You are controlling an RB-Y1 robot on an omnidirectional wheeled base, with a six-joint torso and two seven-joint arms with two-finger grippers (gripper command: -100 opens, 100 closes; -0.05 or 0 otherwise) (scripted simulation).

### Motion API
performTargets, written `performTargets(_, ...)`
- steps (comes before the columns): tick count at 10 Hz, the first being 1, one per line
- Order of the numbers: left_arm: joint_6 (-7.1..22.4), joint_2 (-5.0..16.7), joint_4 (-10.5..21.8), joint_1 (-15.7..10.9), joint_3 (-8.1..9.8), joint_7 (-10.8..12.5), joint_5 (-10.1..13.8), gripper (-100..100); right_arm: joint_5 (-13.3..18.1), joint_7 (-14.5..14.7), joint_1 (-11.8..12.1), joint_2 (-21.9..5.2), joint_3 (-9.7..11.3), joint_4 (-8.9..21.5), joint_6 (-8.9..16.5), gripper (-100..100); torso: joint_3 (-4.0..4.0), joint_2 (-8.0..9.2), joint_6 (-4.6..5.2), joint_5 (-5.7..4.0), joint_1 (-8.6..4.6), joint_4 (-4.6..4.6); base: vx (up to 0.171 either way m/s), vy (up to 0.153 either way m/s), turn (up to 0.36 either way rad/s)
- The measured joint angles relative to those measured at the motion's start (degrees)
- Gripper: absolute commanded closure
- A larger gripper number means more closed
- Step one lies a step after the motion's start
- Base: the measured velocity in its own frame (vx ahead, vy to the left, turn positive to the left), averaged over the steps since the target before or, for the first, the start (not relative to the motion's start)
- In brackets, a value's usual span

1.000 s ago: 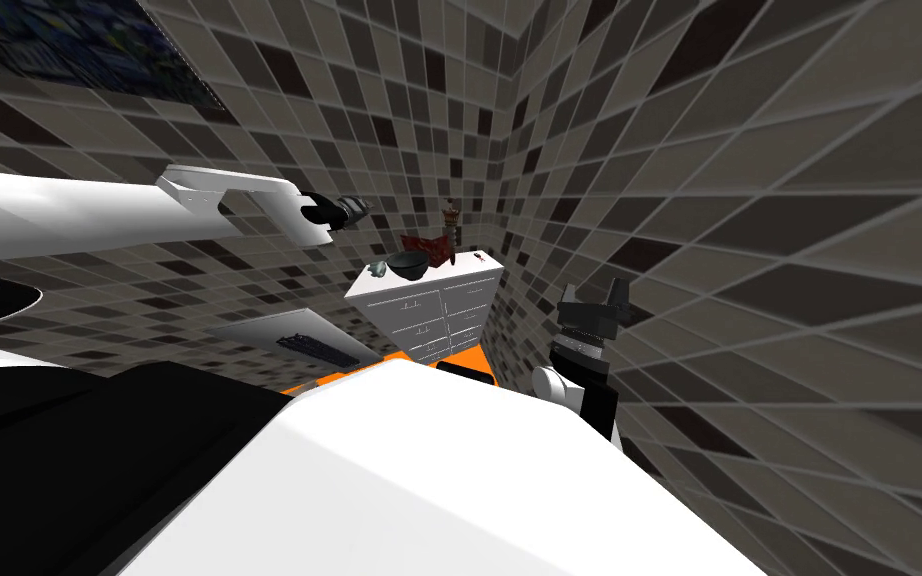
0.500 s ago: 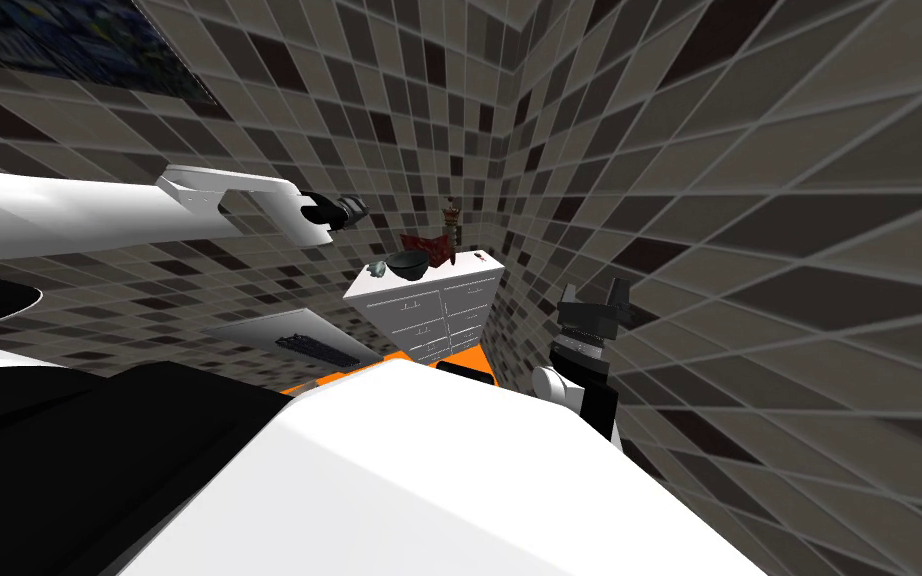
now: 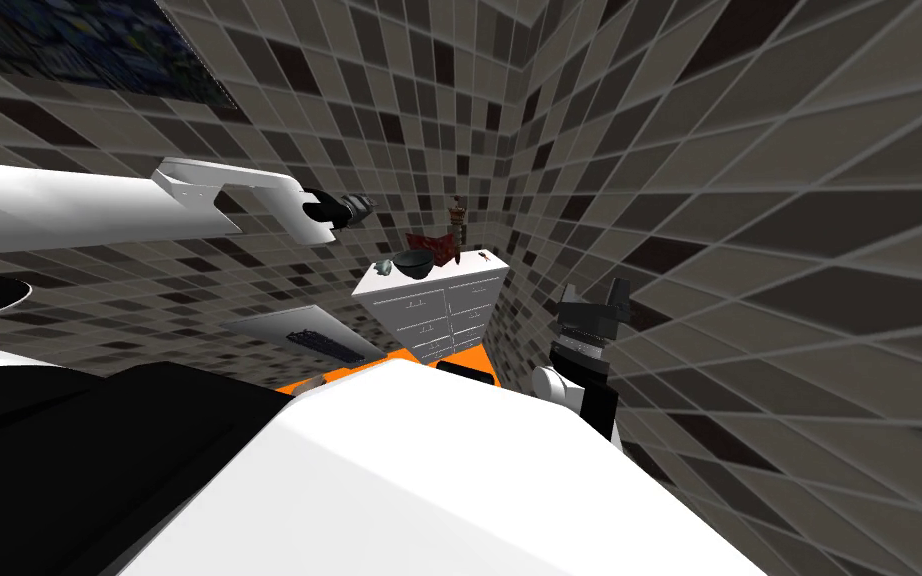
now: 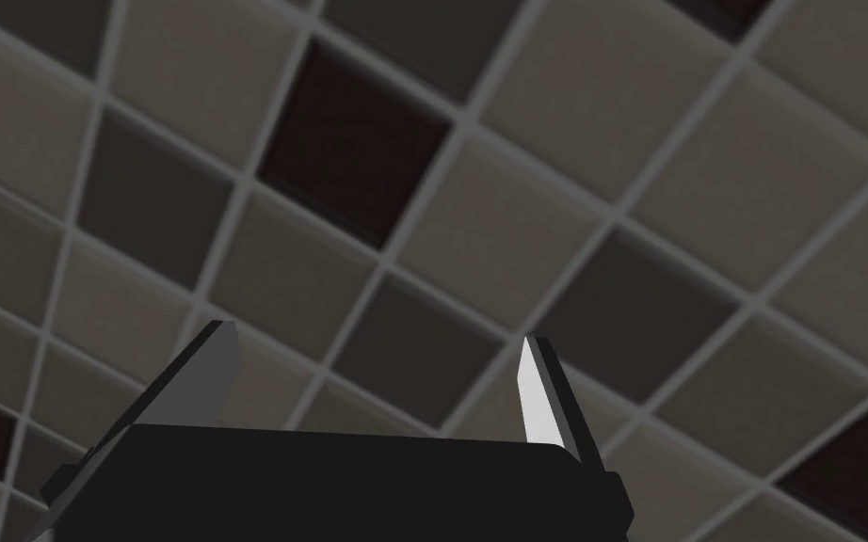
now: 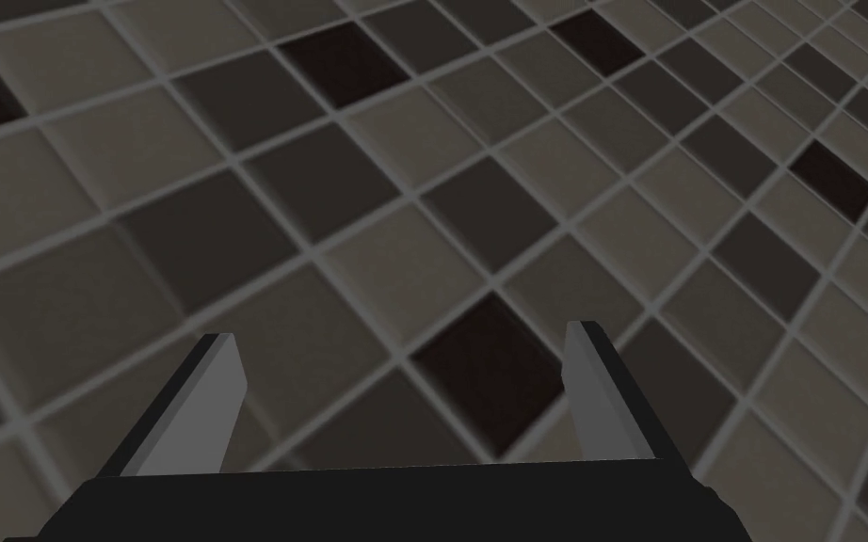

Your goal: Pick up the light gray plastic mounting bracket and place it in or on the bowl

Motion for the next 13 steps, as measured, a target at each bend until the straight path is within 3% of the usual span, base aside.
performTargets(3,0.5,2.4,-1.6,1.7,0.75,4.2,-0.7,-100,0.0,0.0,0.0,0.0,0.0,0.0,0.0,0,0.00,0.00,0.01,0.00,0.01,0.00,-0.038,0.042,0.057)
performTargets(4,1.3,2.0,-2.8,0.4,0.50,4.1,0.0,-100,0.0,0.0,0.0,0.0,0.0,0.0,0.0,0,0.02,0.04,0.01,0.02,0.02,0.01,-0.043,0.049,0.063)
performTargets(7,2.8,5.0,-5.3,1.7,1.71,7.9,0.4,-100,0.0,0.0,0.0,0.0,0.0,0.0,0.0,0,0.00,0.00,0.01,0.01,0.00,0.00,-0.039,0.052,0.084)
performTargets(10,5.7,6.9,-9.7,0.5,1.77,10.7,2.2,-100,0.0,0.0,0.0,0.0,0.0,0.0,0.0,0,0.06,0.09,0.01,0.03,0.06,0.02,-0.048,0.057,0.077)
performTargets(13,6.3,11.1,-11.8,2.7,2.24,13.5,4.2,-100,0.0,0.0,0.0,0.0,0.0,0.0,0.0,0,-0.06,-0.10,0.03,-0.01,-0.09,-0.03,-0.004,0.023,0.049)
